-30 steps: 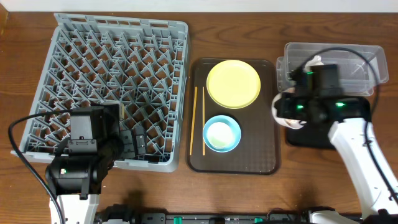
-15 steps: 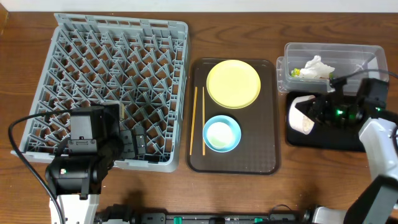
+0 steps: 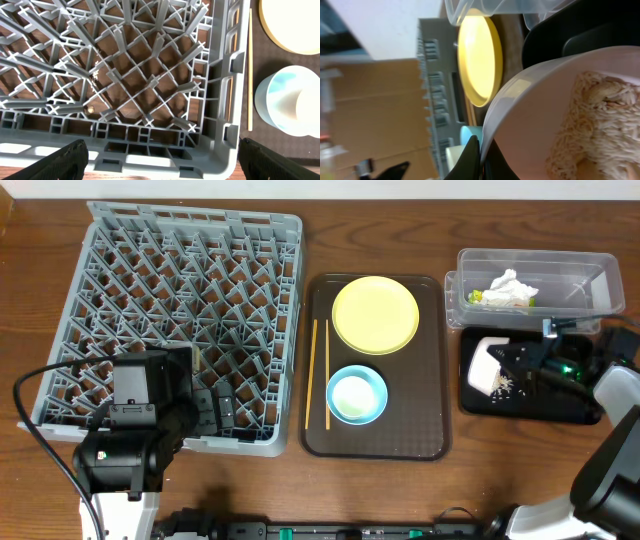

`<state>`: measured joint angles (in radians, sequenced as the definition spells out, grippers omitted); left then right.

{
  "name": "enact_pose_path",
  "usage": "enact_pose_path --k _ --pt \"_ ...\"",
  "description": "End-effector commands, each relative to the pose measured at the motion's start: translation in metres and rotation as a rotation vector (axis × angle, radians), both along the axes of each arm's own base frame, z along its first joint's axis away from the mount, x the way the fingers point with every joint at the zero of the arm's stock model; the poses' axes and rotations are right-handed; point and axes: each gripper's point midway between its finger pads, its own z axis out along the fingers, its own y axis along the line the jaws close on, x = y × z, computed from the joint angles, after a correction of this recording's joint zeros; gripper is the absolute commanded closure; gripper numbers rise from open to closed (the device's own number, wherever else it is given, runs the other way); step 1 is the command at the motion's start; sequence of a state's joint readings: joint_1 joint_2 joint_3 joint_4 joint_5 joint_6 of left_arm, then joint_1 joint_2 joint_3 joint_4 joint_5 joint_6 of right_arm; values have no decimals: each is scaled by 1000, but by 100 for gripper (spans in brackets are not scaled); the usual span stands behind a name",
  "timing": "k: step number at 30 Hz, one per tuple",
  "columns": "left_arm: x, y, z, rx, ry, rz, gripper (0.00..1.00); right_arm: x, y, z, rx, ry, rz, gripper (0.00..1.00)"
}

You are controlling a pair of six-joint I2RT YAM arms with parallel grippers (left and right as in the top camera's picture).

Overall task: Sort waste into correct bins and load items into the dishwasher
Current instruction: 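Tip the white bowl over the black tray to dump the rice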

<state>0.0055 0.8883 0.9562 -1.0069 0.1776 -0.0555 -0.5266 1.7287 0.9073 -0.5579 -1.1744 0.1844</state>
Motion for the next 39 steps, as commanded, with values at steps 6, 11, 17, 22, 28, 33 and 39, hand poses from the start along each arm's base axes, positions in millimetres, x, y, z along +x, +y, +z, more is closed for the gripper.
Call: enact_pose_path --k 6,11,17,22,28,33,39 --pt "2 1 7 -6 -16 11 4 -2 -24 15 228 -97 -60 99" --pt "2 1 7 -6 -15 11 4 -3 -41 24 255 -147 -102 99" --pt "2 1 7 -6 -15 11 4 -7 -67 39 324 -202 -171 99" --pt "2 1 7 -6 -15 11 4 -11 -87 40 305 -227 -224 99" --pt "2 1 7 -6 -15 11 4 -14 -119 42 321 -214 -308 99" --pt "2 1 7 -6 -15 11 4 -11 -130 45 350 -185 -332 99" --pt "2 1 7 -6 -15 11 4 -5 -116 45 381 -147 -295 99"
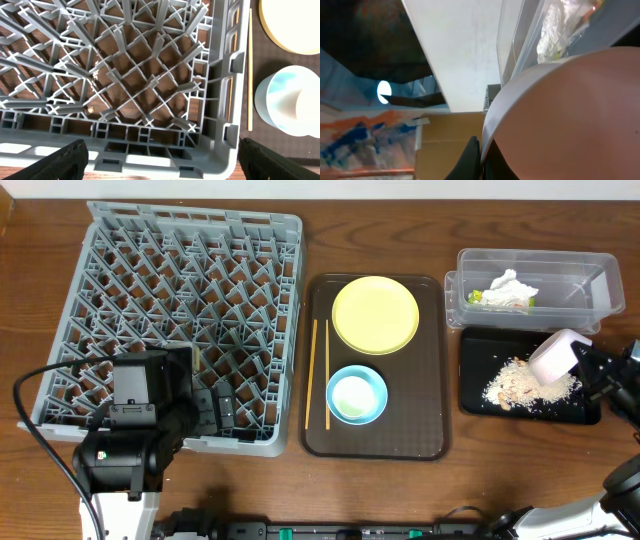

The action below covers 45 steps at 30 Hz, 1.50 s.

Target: Sort waste into correct bins and load items into the dishwasher

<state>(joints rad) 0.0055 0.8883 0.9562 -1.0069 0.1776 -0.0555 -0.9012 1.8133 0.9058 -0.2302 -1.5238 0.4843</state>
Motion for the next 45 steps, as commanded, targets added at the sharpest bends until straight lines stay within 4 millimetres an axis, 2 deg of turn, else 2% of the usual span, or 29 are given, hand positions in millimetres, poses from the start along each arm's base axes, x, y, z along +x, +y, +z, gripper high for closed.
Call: enact_pose_path --k 1,5,10,12,16,20,23,26,28,29,33,36,39,45 --pt "2 1 7 -6 -15 11 4 5 17 4 95 33 60 99" --pt "2 1 7 -6 -15 11 4 14 46 5 102 45 142 99" --pt "2 1 7 -6 -15 11 4 23 96 17 50 3 284 99" --pt "2 1 7 -6 -16 11 4 23 116 29 20 -28 341 99" --pt "2 1 7 -6 -16 11 4 19 165 67 -94 -155 467 99" --pt "2 1 7 -6 -16 11 4 19 212 97 -288 -298 528 99" --pt "2 1 7 -6 -16 11 4 27 248 107 -482 -442 528 99" --pt "2 1 7 -6 -16 11 4 38 284 93 -697 -522 513 99" --pt "2 1 7 -6 -16 11 4 44 300 76 -836 -520 500 99" --pt "2 1 7 -6 -16 11 4 50 310 58 -985 -507 485 99" --pt "2 1 7 -6 -16 11 4 60 319 20 -1389 -470 446 99" --pt "2 1 7 -6 -16 11 4 58 331 9 -1573 -517 467 99" --pt "2 1 7 -6 -16 11 4 57 342 -3 -1661 -544 498 99" --pt "2 1 7 -6 -16 11 4 66 353 -37 -1623 -485 516 99"
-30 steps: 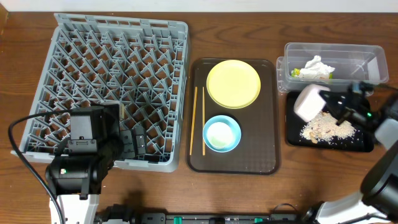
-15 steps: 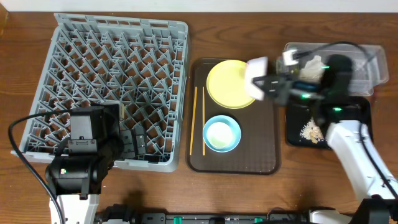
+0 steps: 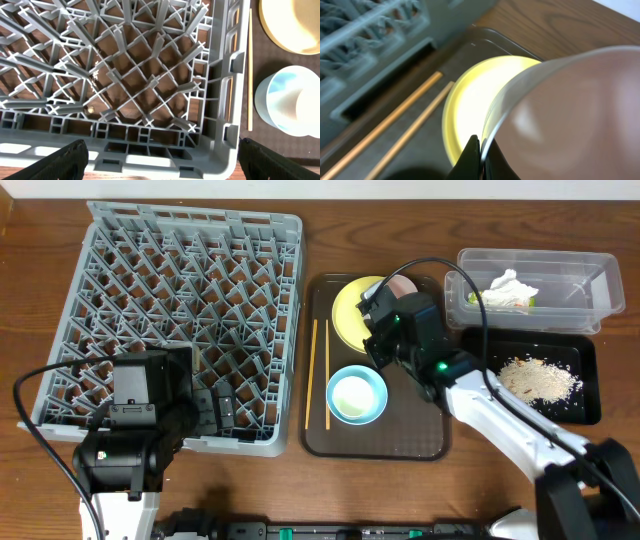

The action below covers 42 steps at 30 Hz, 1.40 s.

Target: Sort waste into correct bins and load items into the dishwasher

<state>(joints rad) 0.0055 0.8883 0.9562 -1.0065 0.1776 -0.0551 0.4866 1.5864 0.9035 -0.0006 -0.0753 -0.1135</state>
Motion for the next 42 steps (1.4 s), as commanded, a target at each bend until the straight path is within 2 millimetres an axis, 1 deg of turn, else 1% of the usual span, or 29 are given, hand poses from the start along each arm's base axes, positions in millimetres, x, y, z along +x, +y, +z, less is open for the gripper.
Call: enact_pose_path --k 1,3,4,9,12,16,18,19,20,21,22,25,27,28,30,32,33,34,35,36,37,39,42 --pt "2 1 7 -6 -15 12 4 13 -5 -16 -41 -12 -54 99" --pt "2 1 7 -6 -15 12 4 16 -4 -23 -41 -8 -55 99" --pt "2 1 7 -6 -15 12 4 17 -3 -31 -36 9 -66 99" --pt "2 1 6 -6 -15 12 4 14 -4 -59 -44 79 -84 99" --pt "2 1 6 -6 -15 12 4 11 1 -65 -23 105 -68 99" --pt "2 1 6 -6 -15 12 4 10 4 -64 -10 109 -54 82" --pt "2 1 6 -6 -15 12 4 9 5 -64 2 120 -63 64" --pt "2 1 7 -6 -15 12 4 8 6 -62 13 125 -58 46" --pt "2 1 7 -6 -15 12 4 6 8 -60 21 129 -48 19" --pt "2 1 6 -6 -15 12 4 4 10 -56 31 131 -38 1" --pt "2 1 7 -6 -15 12 4 3 11 -51 40 130 -31 1" --pt "2 1 7 -6 -15 12 4 -3 10 -23 72 118 -12 1" --pt "2 1 7 -6 -15 12 4 -11 8 2 104 108 -5 1" --pt "2 1 7 -6 -15 12 4 -20 5 24 127 90 -2 1" --pt "2 1 7 -6 -15 12 4 -29 2 47 170 81 -11 1" --pt "2 1 7 -6 -15 12 4 -38 -2 64 195 74 -22 1" --pt "2 1 7 -6 -15 12 4 -43 -4 69 204 78 -28 2" --pt "2 1 7 -6 -15 12 4 -47 -5 71 209 88 -35 10" --pt "2 1 7 -7 -15 12 4 -51 -8 70 216 115 -51 18" --pt "2 1 7 -6 -15 12 4 -56 -9 66 221 150 -67 27" --pt "2 1 6 -7 -14 12 4 -64 -10 59 223 204 -78 42" --pt "2 1 7 -6 -15 12 4 -79 -8 44 217 297 -80 52" --pt "2 1 7 -7 -15 12 4 -100 -8 15 161 418 -82 56"
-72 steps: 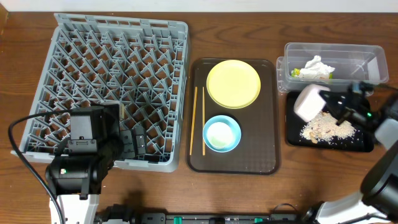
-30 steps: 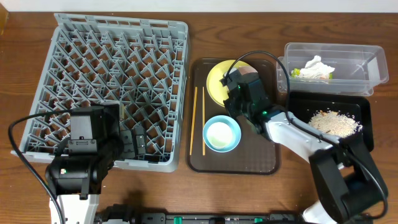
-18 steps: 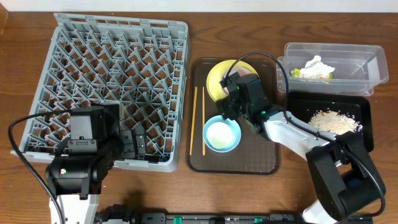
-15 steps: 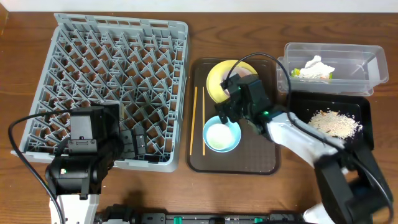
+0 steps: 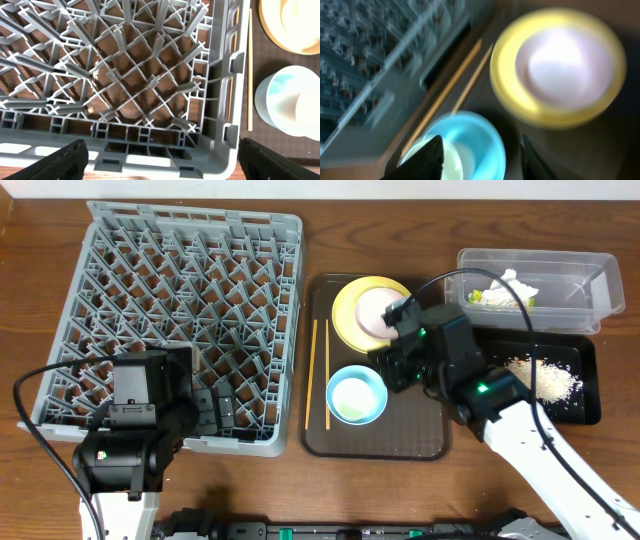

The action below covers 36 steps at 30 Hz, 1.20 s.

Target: Sort waste into correct bins and load items into the dishwasher

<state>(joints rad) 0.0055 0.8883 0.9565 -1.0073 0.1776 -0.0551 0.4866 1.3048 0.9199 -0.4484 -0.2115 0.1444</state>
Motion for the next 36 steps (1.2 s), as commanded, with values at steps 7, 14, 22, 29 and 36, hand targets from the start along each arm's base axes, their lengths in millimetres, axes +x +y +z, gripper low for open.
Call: enact_pose_path --k 7,14,22,29,36 --pt "2 1 6 -7 -14 12 4 -41 13 -75 -72 268 28 58" --pt "2 1 6 -6 -15 12 4 -43 13 -102 -103 351 -9 89" --pt "2 0 7 -12 -17 9 4 -1 21 -42 14 165 -40 99" --pt "23 -38 28 -231 -107 -74 4 35 -26 11 145 89 -289 99" --pt "52 -106 52 -692 -71 -260 4 14 9 46 446 180 28 99"
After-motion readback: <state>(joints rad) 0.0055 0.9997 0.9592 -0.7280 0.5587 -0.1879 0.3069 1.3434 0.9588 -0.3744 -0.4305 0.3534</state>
